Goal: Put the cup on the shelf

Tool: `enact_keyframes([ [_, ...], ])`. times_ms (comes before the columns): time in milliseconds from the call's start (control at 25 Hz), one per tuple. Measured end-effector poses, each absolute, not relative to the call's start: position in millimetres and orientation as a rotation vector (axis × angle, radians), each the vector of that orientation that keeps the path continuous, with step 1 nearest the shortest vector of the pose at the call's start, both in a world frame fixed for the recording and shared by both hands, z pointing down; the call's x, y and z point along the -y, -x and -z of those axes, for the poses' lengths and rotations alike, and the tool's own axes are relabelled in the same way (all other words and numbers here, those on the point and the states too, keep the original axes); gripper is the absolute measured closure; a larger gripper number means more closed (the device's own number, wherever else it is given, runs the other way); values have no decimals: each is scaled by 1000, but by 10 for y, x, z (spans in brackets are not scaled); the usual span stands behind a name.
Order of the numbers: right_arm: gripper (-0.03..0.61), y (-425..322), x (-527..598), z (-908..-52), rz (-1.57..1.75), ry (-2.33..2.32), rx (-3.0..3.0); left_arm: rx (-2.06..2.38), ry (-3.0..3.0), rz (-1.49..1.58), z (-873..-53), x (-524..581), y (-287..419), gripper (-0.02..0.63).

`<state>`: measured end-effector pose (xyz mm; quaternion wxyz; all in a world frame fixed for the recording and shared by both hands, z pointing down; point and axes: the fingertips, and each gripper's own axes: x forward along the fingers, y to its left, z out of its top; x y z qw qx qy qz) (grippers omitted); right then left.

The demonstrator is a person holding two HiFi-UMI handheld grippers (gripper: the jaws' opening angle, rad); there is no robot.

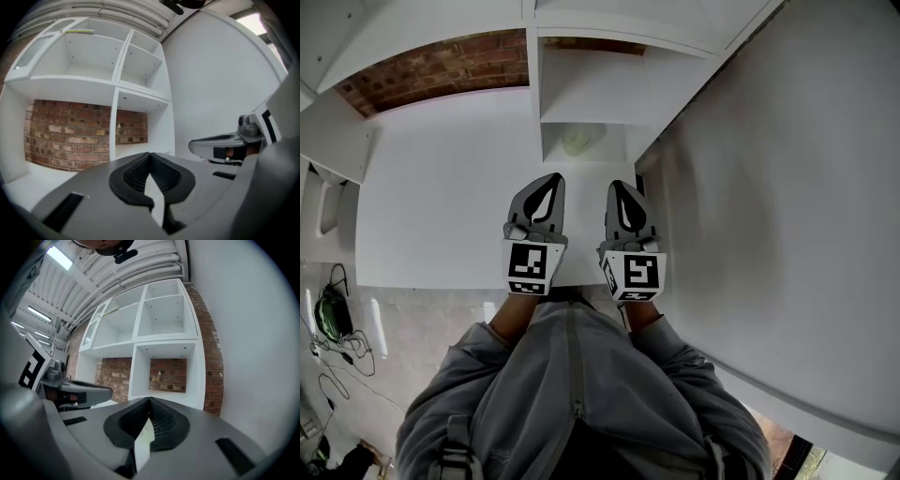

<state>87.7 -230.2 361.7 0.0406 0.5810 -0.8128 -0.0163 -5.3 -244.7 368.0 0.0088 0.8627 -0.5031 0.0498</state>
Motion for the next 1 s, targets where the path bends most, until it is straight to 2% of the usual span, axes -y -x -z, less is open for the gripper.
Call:
enact_keyframes([
  [480,552,-865,1878,-3252,92,-1787,2506,1582,-2720,-135,-3250,1984,152,607],
  [1000,552,-820,1780,-3242,86,-1766,2526,1579,-2744,-136,-3221,1892,143,607],
])
